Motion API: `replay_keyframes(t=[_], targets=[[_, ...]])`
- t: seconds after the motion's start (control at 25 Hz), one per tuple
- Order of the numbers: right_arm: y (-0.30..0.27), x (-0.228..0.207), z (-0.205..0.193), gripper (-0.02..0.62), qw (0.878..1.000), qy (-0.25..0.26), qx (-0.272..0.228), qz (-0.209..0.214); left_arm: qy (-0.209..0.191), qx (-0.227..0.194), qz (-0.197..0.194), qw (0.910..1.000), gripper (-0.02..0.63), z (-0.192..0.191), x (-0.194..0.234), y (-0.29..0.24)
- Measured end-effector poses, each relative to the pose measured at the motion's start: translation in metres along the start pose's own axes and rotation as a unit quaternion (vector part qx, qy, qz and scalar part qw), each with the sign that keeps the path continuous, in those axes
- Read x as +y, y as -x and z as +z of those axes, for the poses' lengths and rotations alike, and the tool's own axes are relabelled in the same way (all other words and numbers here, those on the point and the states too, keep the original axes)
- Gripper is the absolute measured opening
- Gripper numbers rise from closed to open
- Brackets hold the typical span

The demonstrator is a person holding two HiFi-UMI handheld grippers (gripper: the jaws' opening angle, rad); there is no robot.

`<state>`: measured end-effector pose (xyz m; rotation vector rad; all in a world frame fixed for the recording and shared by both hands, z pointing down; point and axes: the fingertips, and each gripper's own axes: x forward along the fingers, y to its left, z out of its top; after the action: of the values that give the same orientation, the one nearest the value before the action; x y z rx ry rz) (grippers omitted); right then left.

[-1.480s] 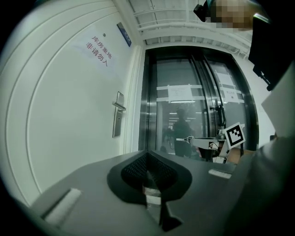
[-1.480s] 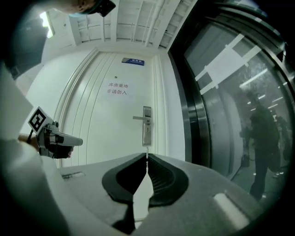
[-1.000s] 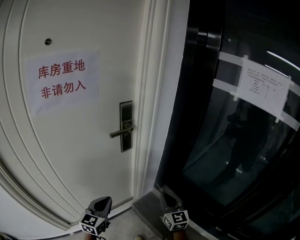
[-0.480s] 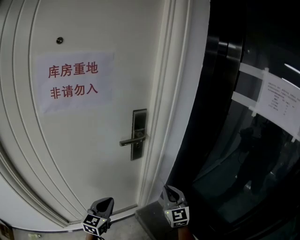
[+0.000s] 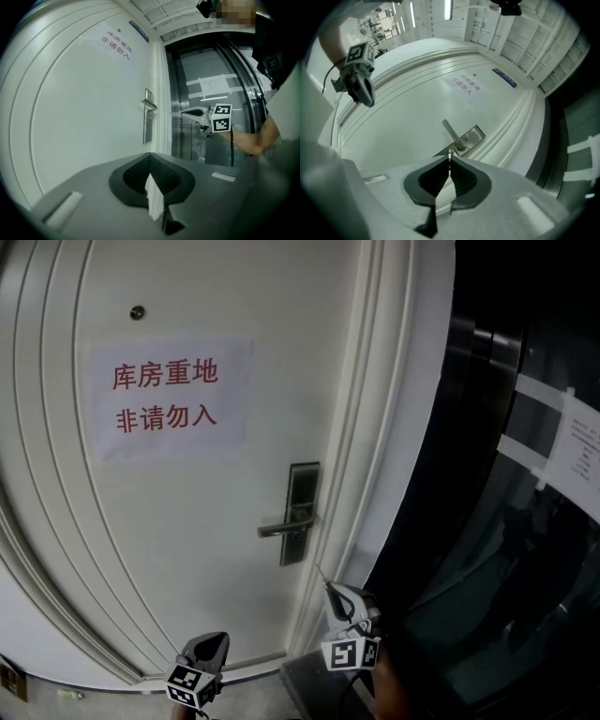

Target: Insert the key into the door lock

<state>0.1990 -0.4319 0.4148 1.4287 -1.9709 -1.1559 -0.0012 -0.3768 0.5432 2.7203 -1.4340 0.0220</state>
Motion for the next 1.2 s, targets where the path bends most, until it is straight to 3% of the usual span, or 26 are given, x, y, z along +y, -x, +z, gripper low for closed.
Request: replay_keyframes(t=[0.16,0.68,1.2], targets=[[-0.026,0.004,0.000,0.011,0.998,0.068,-0.002,0.012,0.003,-0.006,0.011,0.9999,0.002,0.005,0.007,-0.005],[-0.091,0.013,-0.023,0.011,0.983,0.180,0.023,0.038,0.014,0.005,0.038,0.9992,0.002,-0.006,0.024,-0.012],[-0.117,0.017,-0.032,0.011,0.977,0.205,0.033,0.053,0.016,0.004,0.046,0.9988,0.002,-0.004,0.036,-0.024]])
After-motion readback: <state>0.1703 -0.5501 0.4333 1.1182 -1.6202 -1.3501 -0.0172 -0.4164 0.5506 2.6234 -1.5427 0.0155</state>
